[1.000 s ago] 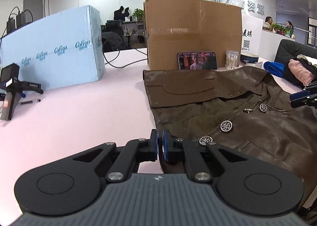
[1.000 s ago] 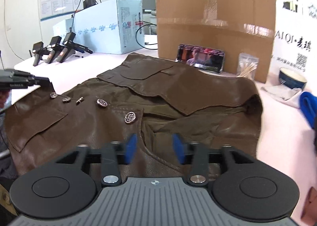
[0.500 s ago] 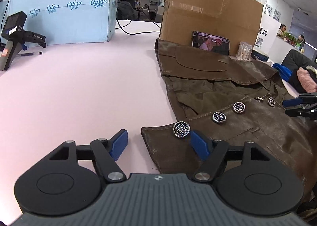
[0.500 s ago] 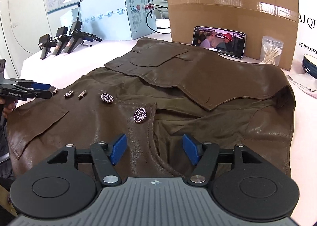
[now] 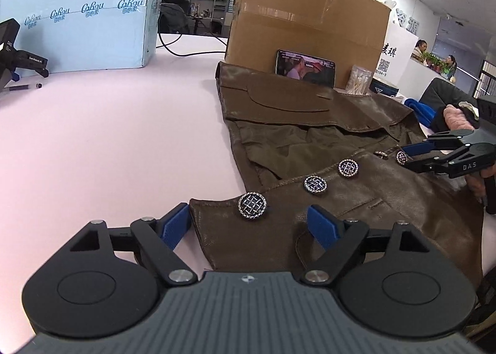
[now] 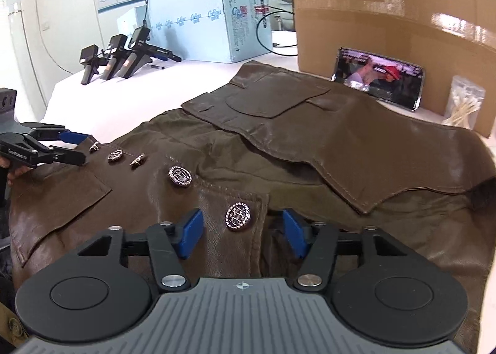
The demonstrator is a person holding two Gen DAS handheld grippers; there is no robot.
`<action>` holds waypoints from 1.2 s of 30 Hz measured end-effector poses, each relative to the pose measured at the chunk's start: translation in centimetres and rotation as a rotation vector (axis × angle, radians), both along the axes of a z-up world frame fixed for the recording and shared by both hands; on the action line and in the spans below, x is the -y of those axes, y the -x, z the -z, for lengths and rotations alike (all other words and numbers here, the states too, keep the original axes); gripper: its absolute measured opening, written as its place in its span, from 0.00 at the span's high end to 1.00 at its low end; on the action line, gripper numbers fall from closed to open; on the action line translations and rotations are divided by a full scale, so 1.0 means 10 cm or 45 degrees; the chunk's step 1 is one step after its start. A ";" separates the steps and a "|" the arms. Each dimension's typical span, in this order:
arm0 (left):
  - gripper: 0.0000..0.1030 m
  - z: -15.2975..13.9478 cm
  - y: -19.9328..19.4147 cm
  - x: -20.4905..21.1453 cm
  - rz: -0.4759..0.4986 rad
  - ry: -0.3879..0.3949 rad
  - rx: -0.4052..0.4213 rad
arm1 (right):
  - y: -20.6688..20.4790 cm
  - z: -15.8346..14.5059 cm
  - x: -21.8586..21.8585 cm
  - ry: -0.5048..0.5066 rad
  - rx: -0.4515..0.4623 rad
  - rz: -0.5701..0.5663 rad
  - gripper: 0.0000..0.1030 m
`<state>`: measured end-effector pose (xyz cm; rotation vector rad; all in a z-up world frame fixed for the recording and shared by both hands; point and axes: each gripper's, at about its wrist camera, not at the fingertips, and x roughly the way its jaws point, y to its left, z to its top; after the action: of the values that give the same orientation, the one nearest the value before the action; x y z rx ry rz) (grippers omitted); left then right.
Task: Fold clothes
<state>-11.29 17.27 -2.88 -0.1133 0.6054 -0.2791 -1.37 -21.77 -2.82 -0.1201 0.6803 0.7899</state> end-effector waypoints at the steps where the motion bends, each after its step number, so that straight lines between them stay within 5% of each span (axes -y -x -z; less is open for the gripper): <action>1: 0.52 0.00 0.00 -0.03 -0.018 0.008 -0.001 | 0.00 0.00 -0.01 0.000 0.004 -0.006 0.67; 6: 0.81 -0.07 0.04 -0.05 -0.012 -0.022 0.030 | 0.07 -0.04 -0.05 0.014 0.067 -0.026 0.89; 8: 0.95 -0.15 0.07 0.06 0.001 -0.123 0.089 | 0.14 -0.08 -0.07 0.023 0.123 -0.028 0.91; 14: 0.95 -0.41 0.09 0.14 0.082 -0.155 0.218 | 0.30 -0.23 0.11 -0.058 0.185 0.028 0.91; 27: 0.95 -0.43 -0.29 0.49 0.227 -0.073 0.246 | 0.44 -0.27 0.44 -0.039 0.184 0.199 0.91; 31: 0.95 -0.32 -0.47 0.60 0.190 -0.229 0.195 | 0.39 -0.21 0.50 -0.050 0.155 0.229 0.90; 34: 0.91 -0.24 -0.54 0.62 0.130 -0.333 0.152 | 0.29 -0.15 0.57 -0.046 0.121 0.304 0.61; 36: 0.76 -0.22 -0.54 0.63 0.112 -0.371 0.156 | 0.29 -0.17 0.72 -0.056 0.125 0.384 0.54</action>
<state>-5.91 10.98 -0.68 0.2102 0.5241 -0.2778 -4.32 -28.93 -1.16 -0.0151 0.5712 0.5054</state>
